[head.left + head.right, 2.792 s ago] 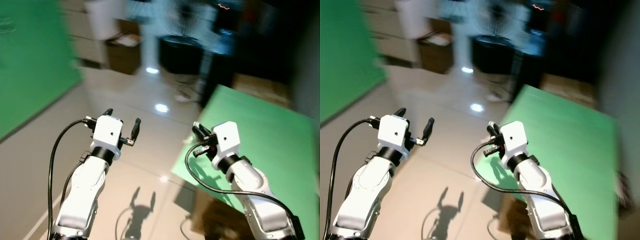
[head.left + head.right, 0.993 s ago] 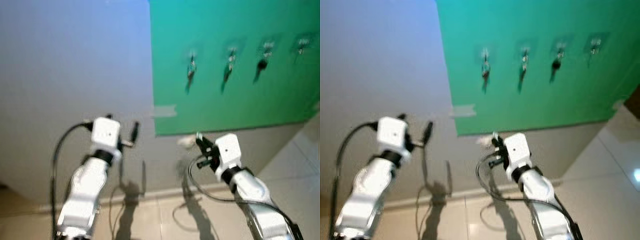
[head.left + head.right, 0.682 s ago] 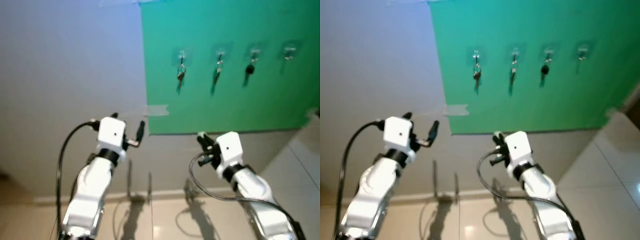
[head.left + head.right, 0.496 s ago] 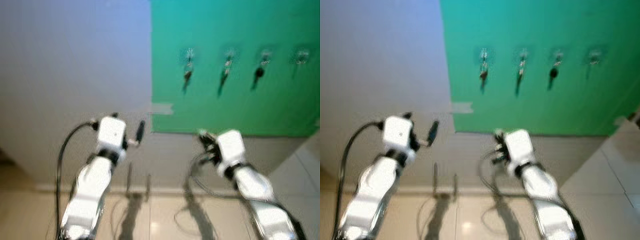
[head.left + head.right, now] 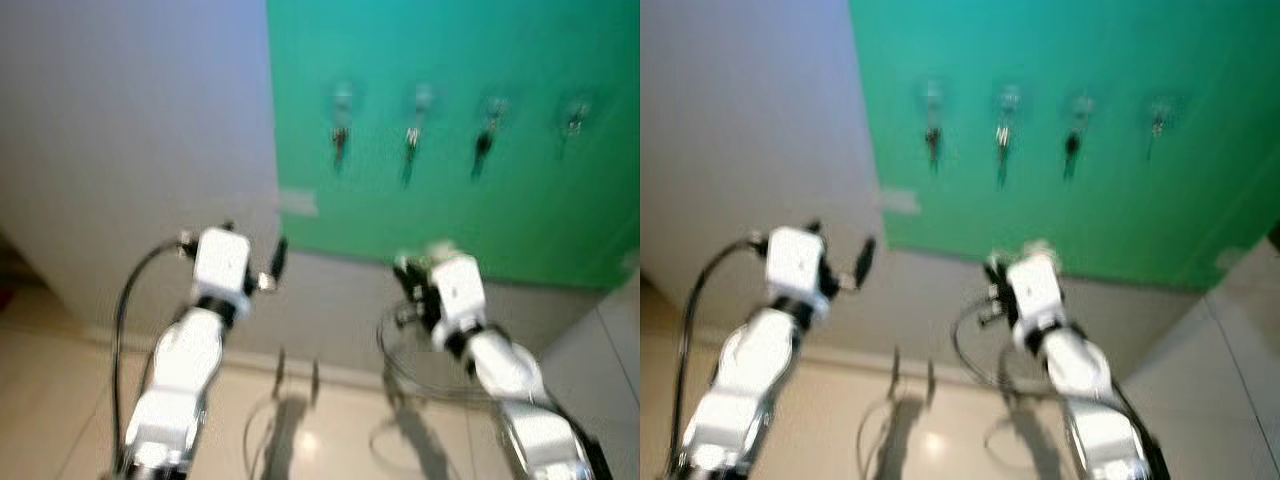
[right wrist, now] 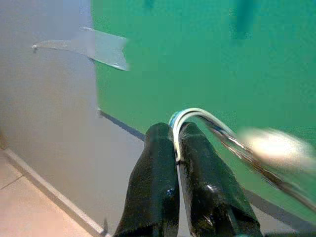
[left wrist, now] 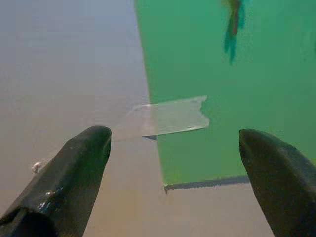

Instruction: Hang keys on a hook

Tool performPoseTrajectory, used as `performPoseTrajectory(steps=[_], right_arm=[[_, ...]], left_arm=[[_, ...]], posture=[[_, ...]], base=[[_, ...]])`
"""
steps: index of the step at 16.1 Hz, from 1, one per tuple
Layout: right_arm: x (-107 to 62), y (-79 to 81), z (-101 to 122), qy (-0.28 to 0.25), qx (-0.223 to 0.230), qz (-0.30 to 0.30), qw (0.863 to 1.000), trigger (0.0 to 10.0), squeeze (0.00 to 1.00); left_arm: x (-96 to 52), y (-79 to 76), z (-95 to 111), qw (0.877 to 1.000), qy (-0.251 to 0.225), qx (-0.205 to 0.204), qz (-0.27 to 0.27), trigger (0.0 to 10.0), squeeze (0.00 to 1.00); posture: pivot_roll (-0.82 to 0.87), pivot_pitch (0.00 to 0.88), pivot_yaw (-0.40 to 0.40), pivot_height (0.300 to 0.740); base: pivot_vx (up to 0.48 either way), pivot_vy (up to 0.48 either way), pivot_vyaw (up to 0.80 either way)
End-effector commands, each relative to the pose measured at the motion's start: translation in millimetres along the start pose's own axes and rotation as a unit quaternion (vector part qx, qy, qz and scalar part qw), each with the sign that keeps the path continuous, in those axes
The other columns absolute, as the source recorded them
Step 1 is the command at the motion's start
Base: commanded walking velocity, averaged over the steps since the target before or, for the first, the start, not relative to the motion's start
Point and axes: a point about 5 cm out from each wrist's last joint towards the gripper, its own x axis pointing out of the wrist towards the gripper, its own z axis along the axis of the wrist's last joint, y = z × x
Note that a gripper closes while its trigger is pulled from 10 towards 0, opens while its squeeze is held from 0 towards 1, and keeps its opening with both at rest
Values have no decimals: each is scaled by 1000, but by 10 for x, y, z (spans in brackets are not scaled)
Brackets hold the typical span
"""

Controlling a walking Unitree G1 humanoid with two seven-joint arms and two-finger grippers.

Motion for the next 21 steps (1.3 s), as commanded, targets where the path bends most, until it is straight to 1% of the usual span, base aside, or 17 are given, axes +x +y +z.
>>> performPoseTrajectory(steps=[1, 4, 8, 10, 12, 14, 17, 18, 19, 21], right_arm=[[-42, -73, 3, 2, 0, -15, 1000, 10000, 0], [-50, -78, 8, -1, 2, -19, 1000, 10000, 0], [-5, -115, 94, -21, 8, -28, 999, 10000, 0], [43, -105, 177, -35, 5, -17, 999, 10000, 0], [65, -76, 243, -49, 6, 3, 999, 10000, 0], [71, -72, 244, -48, 10, 4, 999, 10000, 0], [52, -65, 194, -40, 26, -10, 999, 10000, 0], [45, -47, 193, -41, 23, -9, 999, 10000, 0], [43, -34, 197, -41, 14, -10, 999, 10000, 0], [49, -19, 192, -40, 18, -15, 999, 10000, 0]], left_arm=[[21, -75, 14, 1000, -3, 0, -12, 10000, 0], [28, -63, 18, 1000, -5, 2, -13, 10000, 0], [41, -11, 29, 1000, -7, 5, -4, 10000, 0], [40, 22, 43, 1000, -13, 16, -4, 10000, 0], [25, 77, 37, 1000, -14, 27, -2, 10000, 0], [49, 78, 91, 999, -29, 37, -4, 10000, 0], [54, -11, 140, 999, -45, 18, -24, 10000, 0], [46, -28, 147, 998, -49, 16, -29, 10000, 0], [43, -36, 151, 998, -49, 15, -33, 10000, 0], [31, -32, 150, 998, -49, 16, -39, 10000, 0]], posture=[[-85, 0, 47, 740], [-84, 0, 46, 740], [-72, 0, 37, 740], [-65, 0, 36, 740], [-59, 0, 36, 740], [-61, 0, 37, 740], [-61, 0, 39, 740], [-60, 0, 43, 740], [-59, 0, 42, 740], [-57, 0, 43, 740]], base=[[0, -439, 0], [0, -439, 0], [0, -441, 0], [0, -405, 0], [0, 0, 0], [0, 0, 0], [0, 0, 0], [0, 0, 0], [0, 0, 0], [300, 0, 619]])
